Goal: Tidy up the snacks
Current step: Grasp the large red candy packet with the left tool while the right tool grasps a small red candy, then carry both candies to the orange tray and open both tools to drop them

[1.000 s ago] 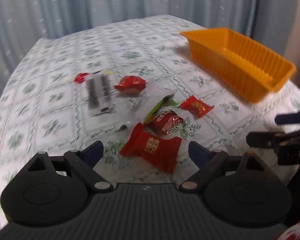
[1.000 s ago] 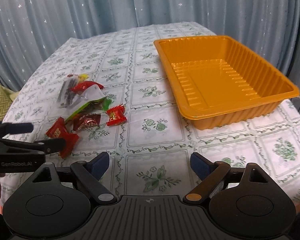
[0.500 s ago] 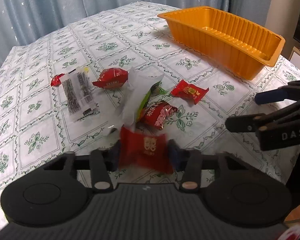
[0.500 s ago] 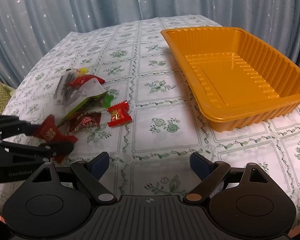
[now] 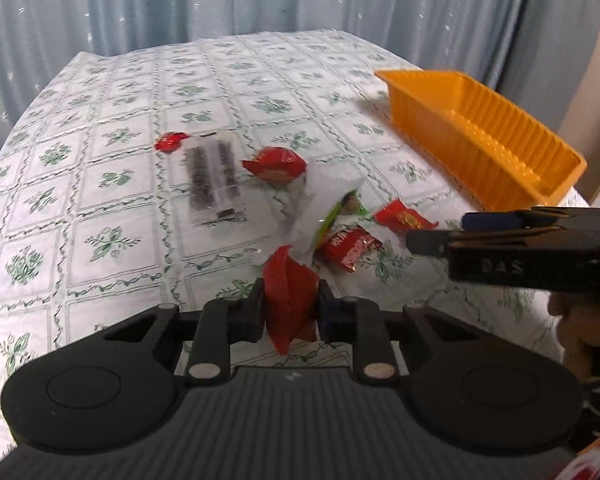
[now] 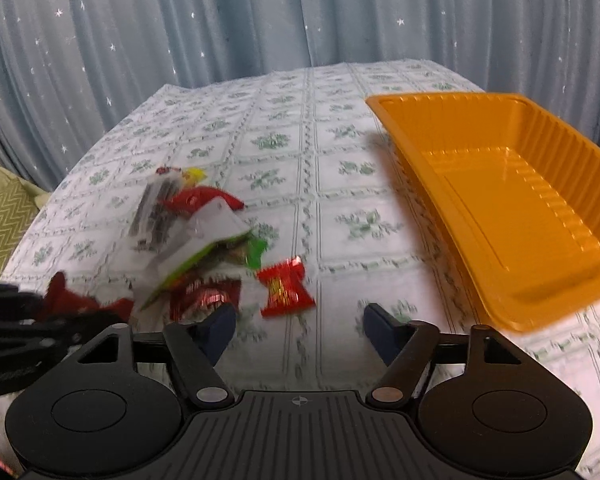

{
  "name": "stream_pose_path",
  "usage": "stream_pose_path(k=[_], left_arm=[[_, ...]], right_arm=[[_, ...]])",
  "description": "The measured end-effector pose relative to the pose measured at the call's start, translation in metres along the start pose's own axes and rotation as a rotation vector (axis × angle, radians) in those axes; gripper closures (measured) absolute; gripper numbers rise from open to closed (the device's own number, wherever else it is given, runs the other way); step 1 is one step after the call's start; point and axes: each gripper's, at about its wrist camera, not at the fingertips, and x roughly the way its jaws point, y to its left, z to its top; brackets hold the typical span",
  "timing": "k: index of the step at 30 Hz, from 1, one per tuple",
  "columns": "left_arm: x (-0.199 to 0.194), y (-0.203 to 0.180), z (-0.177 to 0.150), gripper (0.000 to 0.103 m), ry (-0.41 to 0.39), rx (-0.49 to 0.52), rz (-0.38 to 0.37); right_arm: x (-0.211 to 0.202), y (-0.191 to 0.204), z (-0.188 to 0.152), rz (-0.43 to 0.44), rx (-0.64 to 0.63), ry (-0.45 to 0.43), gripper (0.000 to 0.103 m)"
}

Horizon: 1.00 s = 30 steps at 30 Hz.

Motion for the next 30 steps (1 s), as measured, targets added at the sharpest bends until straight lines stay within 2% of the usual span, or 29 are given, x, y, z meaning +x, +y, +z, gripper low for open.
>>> stream_pose_path(k=[7, 9, 11, 19, 25, 30], left_arm=[[0.001, 0.001, -0.002, 0.082, -0.005, -0.021, -0.005], [0.001, 0.0, -0.002, 0.082, -0.007, -0.021, -0.01], [0.001, -0.002, -0.002, 0.082, -0.008, -0.02, -0.011], [-0.009, -0.01, 0.004, 0.082, -0.023, -0.027, -0.006], [-0.026, -0.022, 0.014, 0.082, -0.055, -0.047, -0.004], [-0.036, -0.043, 0.031, 0.082, -0.095, -0.071, -0.029]], right_arm=[[0.023, 0.006, 0.01, -0.008, -0.045, 0.017, 0.06], [0.027, 0.007, 0.01, -0.011, -0.053, 0.024, 0.07], [0.028, 0.008, 0.009, -0.017, -0.066, 0.018, 0.073], [0.011, 0.007, 0.009, -0.017, -0.066, -0.007, 0.074], [-0.029, 0.003, 0.017, -0.012, -0.051, -0.083, 0.074], [-0.066, -0.014, 0.028, -0.04, -0.024, -0.15, 0.074]])
